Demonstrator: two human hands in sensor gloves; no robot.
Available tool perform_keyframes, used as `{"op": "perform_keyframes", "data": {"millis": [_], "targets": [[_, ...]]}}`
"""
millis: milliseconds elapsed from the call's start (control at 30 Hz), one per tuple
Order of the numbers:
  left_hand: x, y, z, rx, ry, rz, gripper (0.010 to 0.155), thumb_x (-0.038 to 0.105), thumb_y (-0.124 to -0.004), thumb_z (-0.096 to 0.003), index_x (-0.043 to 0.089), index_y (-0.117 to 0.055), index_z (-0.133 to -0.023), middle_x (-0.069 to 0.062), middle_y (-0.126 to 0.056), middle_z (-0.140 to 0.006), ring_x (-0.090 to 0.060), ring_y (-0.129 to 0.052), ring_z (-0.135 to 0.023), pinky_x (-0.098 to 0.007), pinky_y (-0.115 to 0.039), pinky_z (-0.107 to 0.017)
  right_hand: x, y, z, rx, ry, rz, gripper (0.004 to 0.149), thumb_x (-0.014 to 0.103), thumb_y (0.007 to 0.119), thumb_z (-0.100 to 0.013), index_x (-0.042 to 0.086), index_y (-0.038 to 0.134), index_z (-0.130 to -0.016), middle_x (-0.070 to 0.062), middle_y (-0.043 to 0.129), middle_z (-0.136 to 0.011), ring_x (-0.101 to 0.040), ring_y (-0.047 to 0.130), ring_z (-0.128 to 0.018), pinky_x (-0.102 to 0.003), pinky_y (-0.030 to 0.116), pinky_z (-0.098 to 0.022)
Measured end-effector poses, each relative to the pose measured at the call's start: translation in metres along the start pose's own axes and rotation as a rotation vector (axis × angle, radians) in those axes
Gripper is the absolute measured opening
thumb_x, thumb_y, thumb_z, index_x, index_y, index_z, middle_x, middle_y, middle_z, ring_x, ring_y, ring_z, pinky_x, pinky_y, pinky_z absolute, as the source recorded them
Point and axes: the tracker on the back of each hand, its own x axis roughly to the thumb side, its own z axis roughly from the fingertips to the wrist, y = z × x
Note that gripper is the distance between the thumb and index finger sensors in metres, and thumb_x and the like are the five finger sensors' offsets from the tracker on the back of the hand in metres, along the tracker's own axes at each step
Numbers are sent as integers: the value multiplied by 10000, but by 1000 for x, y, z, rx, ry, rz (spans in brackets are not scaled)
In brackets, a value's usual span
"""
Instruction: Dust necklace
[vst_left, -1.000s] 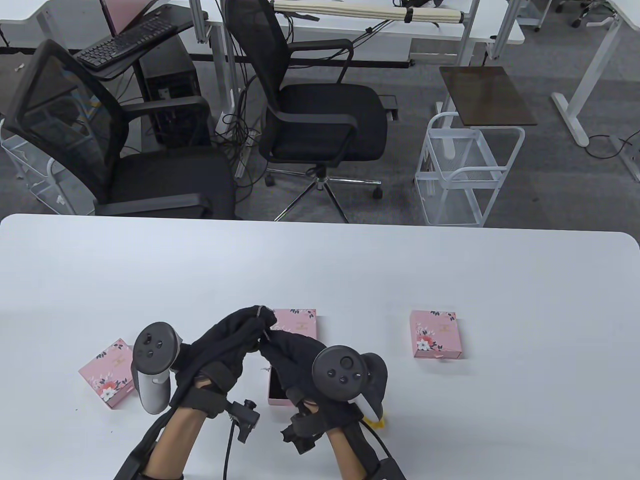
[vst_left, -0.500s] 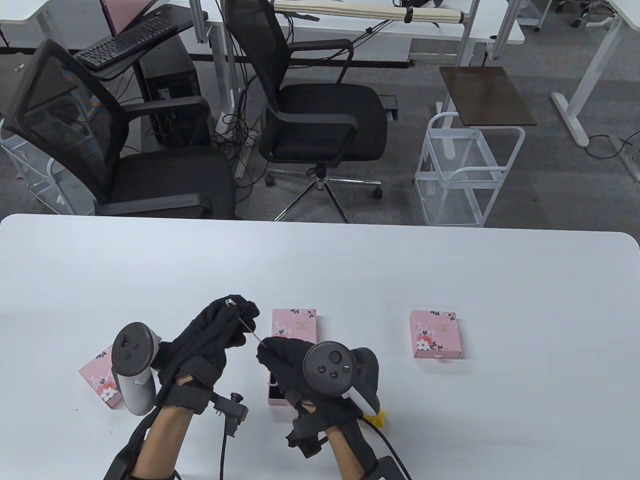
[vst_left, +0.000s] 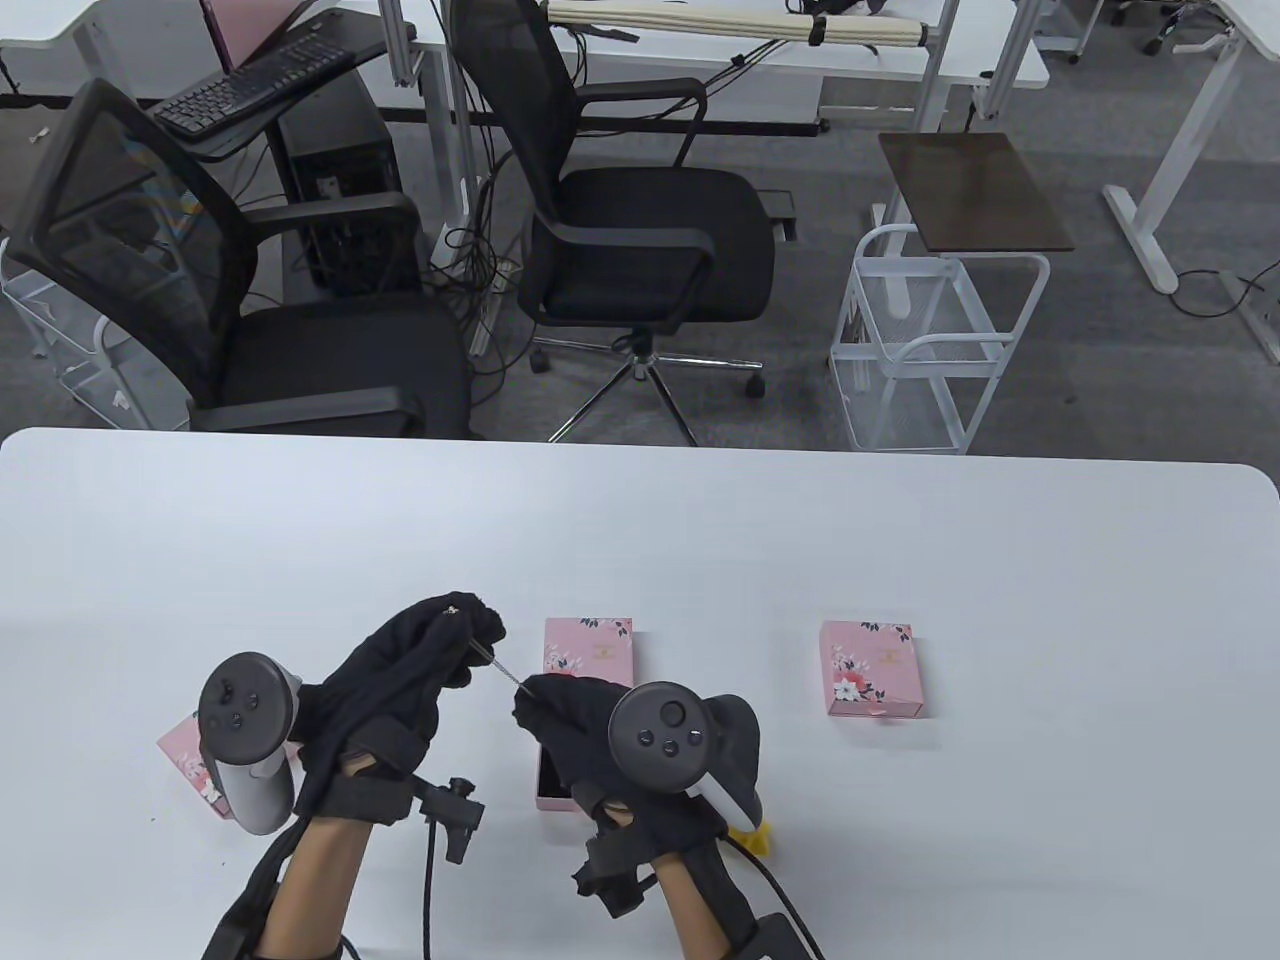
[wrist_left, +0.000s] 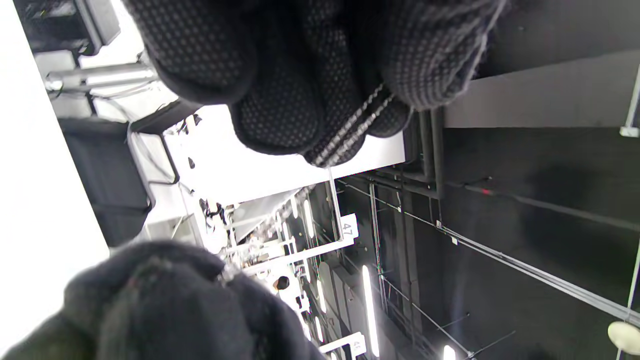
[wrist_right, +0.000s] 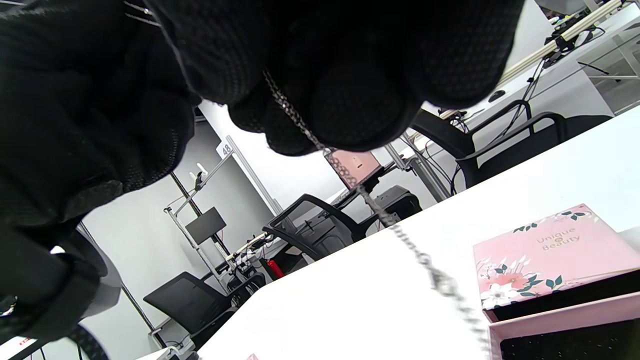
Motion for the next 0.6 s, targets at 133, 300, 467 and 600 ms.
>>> {"op": "perform_keyframes", "data": {"millis": [133,300,467,600], "targets": [[12,3,6,76,-70,-164,372,436,-881,-555,268,-925,-883,-19,-1042,-823,-198,-1005,-694,-410,-868,-503,0,1,0,11,-6,42,352,305,780,-623,114,837,-914,-172,949,-771,-360,952,-576,-522,783,-526],[15,1,8,93,-101,-128,358,463,-936,-505,317,-944,-831,31,-1065,-774,-142,-1036,-634,-375,-899,-459,1,2,-1,54,-27,45,352,308,780,-629,117,831,-920,-175,941,-788,-371,945,-595,-530,774,-539],[18,-4,9,62,-115,-127,350,471,-963,-481,338,-959,-804,53,-1071,-766,-141,-1034,-634,-375,-897,-459,-1,5,-2,98,-24,43,376,338,758,-647,122,805,-951,-189,911,-843,-394,922,-646,-545,750,-568],[18,-8,8,42,-121,-144,345,477,-976,-474,347,-964,-794,55,-1073,-765,-143,-1031,-638,-378,-894,-463,-4,3,-1,136,4,74,490,381,758,-649,95,712,-1043,-234,825,-956,-453,858,-749,-581,701,-614]]}}
